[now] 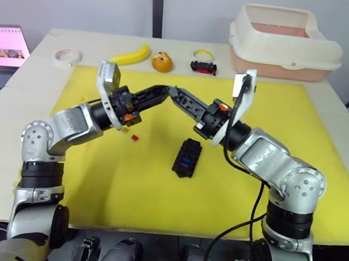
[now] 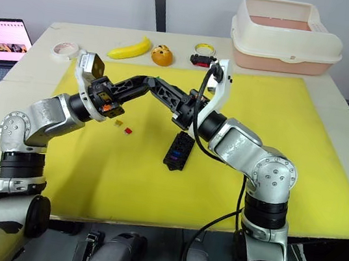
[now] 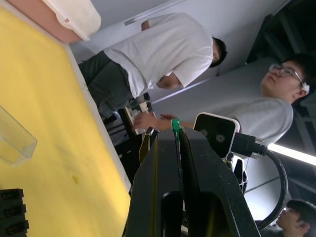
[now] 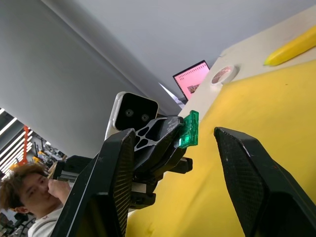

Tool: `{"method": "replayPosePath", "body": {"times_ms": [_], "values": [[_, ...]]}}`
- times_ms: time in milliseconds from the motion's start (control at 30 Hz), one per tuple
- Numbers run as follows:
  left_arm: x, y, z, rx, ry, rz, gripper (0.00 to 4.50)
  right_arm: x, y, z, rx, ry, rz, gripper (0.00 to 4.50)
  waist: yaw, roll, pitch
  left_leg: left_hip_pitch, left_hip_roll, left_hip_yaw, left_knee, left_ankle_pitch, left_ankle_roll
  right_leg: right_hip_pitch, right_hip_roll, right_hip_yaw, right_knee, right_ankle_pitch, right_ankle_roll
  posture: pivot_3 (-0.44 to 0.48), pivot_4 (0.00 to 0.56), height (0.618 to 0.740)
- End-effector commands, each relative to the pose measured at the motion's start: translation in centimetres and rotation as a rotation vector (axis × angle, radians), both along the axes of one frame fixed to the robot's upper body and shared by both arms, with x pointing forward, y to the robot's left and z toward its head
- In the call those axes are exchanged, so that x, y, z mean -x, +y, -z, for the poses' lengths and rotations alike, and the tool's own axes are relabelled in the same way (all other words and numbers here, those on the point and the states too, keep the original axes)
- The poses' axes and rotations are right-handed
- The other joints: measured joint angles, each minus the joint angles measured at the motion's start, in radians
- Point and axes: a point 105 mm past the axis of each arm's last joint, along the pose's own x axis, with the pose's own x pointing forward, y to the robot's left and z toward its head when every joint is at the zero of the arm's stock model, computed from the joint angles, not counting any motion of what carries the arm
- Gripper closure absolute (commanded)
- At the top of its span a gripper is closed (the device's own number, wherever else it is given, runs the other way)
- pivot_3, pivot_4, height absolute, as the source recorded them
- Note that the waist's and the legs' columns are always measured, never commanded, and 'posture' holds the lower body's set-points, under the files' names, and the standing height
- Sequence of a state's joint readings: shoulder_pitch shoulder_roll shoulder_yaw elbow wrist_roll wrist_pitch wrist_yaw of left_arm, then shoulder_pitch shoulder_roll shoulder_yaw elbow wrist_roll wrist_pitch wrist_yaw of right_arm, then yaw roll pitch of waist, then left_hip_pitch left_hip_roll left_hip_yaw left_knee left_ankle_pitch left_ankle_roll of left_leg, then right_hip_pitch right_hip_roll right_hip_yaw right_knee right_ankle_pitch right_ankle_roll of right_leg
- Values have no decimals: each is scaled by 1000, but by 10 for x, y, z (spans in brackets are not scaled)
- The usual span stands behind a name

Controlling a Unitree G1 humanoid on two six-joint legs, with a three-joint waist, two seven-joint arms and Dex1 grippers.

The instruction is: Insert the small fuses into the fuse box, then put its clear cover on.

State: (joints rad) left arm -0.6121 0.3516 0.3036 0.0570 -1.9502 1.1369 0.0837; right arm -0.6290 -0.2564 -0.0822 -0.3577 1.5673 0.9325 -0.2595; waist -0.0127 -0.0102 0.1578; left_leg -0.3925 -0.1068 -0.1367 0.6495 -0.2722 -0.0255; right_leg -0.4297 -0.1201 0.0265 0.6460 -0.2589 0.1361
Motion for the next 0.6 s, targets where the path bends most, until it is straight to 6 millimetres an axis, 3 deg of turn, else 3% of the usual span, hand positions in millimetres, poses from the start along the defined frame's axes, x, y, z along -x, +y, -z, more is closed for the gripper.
{"method": "replayPosePath", "body": {"times_ms": [33,167,200,533,567,600], "values": [[5,0,-11,26,-46,16,4500,5,1,-13,-42,-32,-24,2494,0,0,0,0,0,0,0,0,0,0,0,0,0,0,0,0,150,740],[4,-1,-11,29,-40,14,4500,6,2,-14,-56,-25,-29,4299,0,0,0,0,0,0,0,0,0,0,0,0,0,0,0,0,150,740],[3,-1,-11,30,-39,13,4500,6,2,-14,-57,-23,-30,4465,0,0,0,0,0,0,0,0,0,0,0,0,0,0,0,0,150,740],[4,-5,-10,-39,-47,-9,4500,10,-1,-18,-86,-2,-50,4465,-1,0,0,0,0,0,0,0,0,0,0,0,0,0,0,0,150,740],[7,0,-10,-71,-79,-5,3999,11,-3,-19,-80,-5,-53,4500,-1,0,0,0,0,0,0,0,0,0,0,0,0,0,0,0,150,740],[10,4,-11,-106,-111,2,3867,12,-5,-19,-71,-9,-57,4500,-1,0,0,0,0,0,0,0,0,0,0,0,0,0,0,0,150,740]]}}
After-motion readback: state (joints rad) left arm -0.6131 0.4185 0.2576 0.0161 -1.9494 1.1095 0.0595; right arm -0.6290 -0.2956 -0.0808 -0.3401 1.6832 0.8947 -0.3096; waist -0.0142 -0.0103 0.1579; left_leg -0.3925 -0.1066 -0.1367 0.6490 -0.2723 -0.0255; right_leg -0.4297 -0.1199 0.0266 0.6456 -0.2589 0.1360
